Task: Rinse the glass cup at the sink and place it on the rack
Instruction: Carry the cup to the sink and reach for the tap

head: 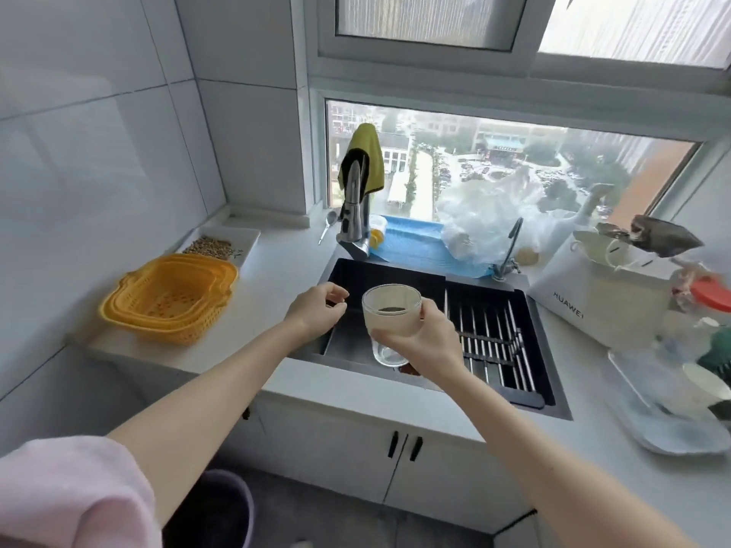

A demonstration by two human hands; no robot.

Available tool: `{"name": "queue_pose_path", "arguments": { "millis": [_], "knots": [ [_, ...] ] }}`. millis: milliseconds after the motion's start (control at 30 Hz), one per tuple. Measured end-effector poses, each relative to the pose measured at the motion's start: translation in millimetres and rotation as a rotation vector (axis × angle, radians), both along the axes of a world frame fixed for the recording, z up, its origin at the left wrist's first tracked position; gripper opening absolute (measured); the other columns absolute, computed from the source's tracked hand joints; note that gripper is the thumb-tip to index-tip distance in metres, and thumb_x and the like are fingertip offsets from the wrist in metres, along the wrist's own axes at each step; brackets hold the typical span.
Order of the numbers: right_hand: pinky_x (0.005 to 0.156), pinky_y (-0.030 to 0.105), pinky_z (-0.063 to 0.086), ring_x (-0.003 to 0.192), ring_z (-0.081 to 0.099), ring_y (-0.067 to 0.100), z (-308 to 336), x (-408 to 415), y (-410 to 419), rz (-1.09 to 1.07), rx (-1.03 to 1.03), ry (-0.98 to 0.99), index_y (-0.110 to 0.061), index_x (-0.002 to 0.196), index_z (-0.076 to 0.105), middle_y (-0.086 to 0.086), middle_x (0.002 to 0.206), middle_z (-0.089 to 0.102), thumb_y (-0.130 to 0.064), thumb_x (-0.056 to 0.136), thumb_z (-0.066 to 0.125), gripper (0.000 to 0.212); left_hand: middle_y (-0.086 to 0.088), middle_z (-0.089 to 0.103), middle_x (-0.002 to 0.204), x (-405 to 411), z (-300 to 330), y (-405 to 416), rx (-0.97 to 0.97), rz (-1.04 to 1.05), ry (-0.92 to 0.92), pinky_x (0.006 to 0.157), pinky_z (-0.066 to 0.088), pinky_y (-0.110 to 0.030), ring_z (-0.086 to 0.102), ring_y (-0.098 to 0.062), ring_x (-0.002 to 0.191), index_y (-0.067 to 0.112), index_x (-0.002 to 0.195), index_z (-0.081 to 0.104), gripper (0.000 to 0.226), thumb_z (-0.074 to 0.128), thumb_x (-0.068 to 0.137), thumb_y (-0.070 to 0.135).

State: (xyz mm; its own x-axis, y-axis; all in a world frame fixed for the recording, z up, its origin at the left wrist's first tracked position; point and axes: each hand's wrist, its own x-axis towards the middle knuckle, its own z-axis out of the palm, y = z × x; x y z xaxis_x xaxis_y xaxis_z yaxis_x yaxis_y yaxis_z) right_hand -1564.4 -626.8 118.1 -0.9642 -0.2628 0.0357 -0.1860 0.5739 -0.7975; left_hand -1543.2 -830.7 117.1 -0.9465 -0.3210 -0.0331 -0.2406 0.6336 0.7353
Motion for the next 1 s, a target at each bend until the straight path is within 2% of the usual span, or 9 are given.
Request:
{"name": "queue_pose_path", "arguments": {
  "millis": [100,233,367,433,600,733,867,1000],
  "knots": [
    [0.087,0.038,0.055,0.1,0.064,0.014,-27.4,-53.3,-30.4,-0.018,0.032,0.012,-0.029,0.118,0.059,-0.01,0.109,0.067,-0.06,0.055,0.083,0.074,-0.001,0.064,0.119,-59.6,-25.6,-31.4,0.001,-0.014,-0.02,0.098,0.045,-0.036,0.058,-0.02,0.11,0.022,0.112,0.06,0.027,0.054,0.086,0.024],
    [0.09,0.041,0.055,0.103,0.064,0.017,-62.9,-117.7,-68.6,-0.067,0.081,-0.027,-0.028,0.121,0.055,-0.007,0.115,0.062,-0.064,0.05,0.077,0.083,0.001,0.063,0.119,-137.0,-56.3,-69.2,-0.007,-0.035,-0.07,0.095,0.046,-0.033,0.058,-0.018,0.107,0.022,0.113,0.06,0.027,0.053,0.087,0.023],
    [0.084,0.04,0.052,0.101,0.065,0.023,-101.2,-167.5,-90.3,-0.06,0.223,-0.085,-0.027,0.123,0.048,-0.005,0.118,0.053,-0.056,0.058,0.082,0.079,0.004,0.063,0.117,-199.8,-81.4,-87.8,-0.044,-0.077,-0.089,0.086,0.046,-0.029,0.06,-0.015,0.099,0.024,0.113,0.057,0.027,0.05,0.087,0.022],
    [0.08,0.039,0.05,0.1,0.065,0.028,-120.1,-185.1,-93.1,-0.063,0.336,-0.09,-0.024,0.126,0.045,-0.001,0.119,0.052,-0.056,0.062,0.081,0.08,0.006,0.064,0.114,-220.5,-97.9,-87.7,-0.041,-0.072,-0.096,0.086,0.047,-0.03,0.061,-0.015,0.096,0.025,0.112,0.057,0.026,0.051,0.087,0.022],
    [0.086,0.039,0.046,0.101,0.064,0.029,-159.6,-217.3,-83.3,0.011,0.718,0.028,-0.012,0.13,0.045,0.006,0.121,0.057,-0.061,0.069,0.073,0.083,0.007,0.064,0.112,-246.3,-146.5,-79.0,-0.058,-0.07,-0.136,0.087,0.05,-0.036,0.061,-0.015,0.092,0.027,0.108,0.058,0.024,0.052,0.085,0.024],
    [0.08,0.037,0.042,0.095,0.067,0.027,-176.2,-231.9,-77.7,0.076,0.913,0.116,-0.011,0.121,0.048,0.005,0.108,0.068,-0.063,0.065,0.074,0.08,0.007,0.064,0.112,-253.5,-167.0,-77.4,-0.089,-0.001,-0.157,0.082,0.05,-0.034,0.061,-0.015,0.096,0.027,0.109,0.058,0.024,0.049,0.086,0.025],
    [0.085,0.038,0.041,0.101,0.065,0.028,-176.8,-245.0,-81.7,0.137,1.035,0.168,-0.01,0.131,0.047,0.008,0.111,0.066,-0.06,0.064,0.077,0.089,0.006,0.064,0.114,-261.5,-166.9,-76.5,-0.097,0.024,-0.14,0.082,0.049,-0.033,0.061,-0.016,0.099,0.026,0.109,0.059,0.024,0.048,0.087,0.025],
    [0.087,0.038,0.04,0.102,0.063,0.029,-171.5,-254.6,-92.0,0.167,1.046,0.187,-0.008,0.132,0.045,0.009,0.113,0.065,-0.056,0.066,0.078,0.088,0.005,0.066,0.113,-269.3,-160.2,-77.8,-0.102,0.004,-0.133,0.085,0.051,-0.035,0.061,-0.018,0.101,0.027,0.109,0.059,0.024,0.047,0.088,0.025]
  ]
}}
